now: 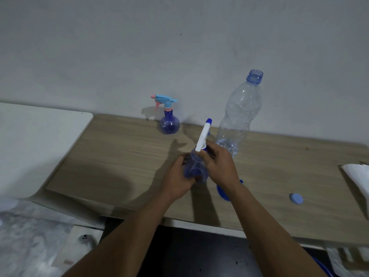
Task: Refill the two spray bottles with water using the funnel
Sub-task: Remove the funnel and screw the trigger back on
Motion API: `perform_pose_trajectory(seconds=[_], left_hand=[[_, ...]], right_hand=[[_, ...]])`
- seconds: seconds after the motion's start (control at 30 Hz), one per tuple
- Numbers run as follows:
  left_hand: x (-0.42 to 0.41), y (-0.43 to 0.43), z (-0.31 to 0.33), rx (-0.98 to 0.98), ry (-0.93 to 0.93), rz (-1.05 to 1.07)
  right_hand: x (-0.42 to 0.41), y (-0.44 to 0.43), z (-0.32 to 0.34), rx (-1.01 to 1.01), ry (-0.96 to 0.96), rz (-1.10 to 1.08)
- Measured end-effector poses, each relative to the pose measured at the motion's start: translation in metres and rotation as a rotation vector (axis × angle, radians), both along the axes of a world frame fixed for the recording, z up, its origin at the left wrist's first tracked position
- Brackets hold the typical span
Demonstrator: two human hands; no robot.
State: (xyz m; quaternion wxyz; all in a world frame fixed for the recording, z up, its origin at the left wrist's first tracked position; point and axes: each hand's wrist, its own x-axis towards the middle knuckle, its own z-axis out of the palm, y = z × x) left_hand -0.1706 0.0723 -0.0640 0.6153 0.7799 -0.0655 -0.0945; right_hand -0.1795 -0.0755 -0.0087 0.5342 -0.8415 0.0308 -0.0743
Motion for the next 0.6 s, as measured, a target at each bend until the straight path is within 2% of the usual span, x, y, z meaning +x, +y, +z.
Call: perform_pose_trajectory(seconds=[0.17, 0.43, 0.5, 0.6], left_hand=[[0.008, 0.008, -0.001, 0.022, -0.013, -0.069], [-0.005, 0.001, -0.017, 0.060, -0.040, 0.035], [-0.006, 0.002, -0.016, 0.112, -0.079, 0.054], [-0.016, -0.001, -0.009, 0.125, -0.040, 0.107]], right_hand=[[0.000, -0.005, 0.004, 0.035, 0.025, 0.097], [-0.010, 0.014, -0.007, -0.155, -0.089, -0.091], [-0.014, 0.019, -0.007, -0.146, -0.108, -0.111], [-0.020, 0.025, -0.006, -0.052, -0.098, -0.103]])
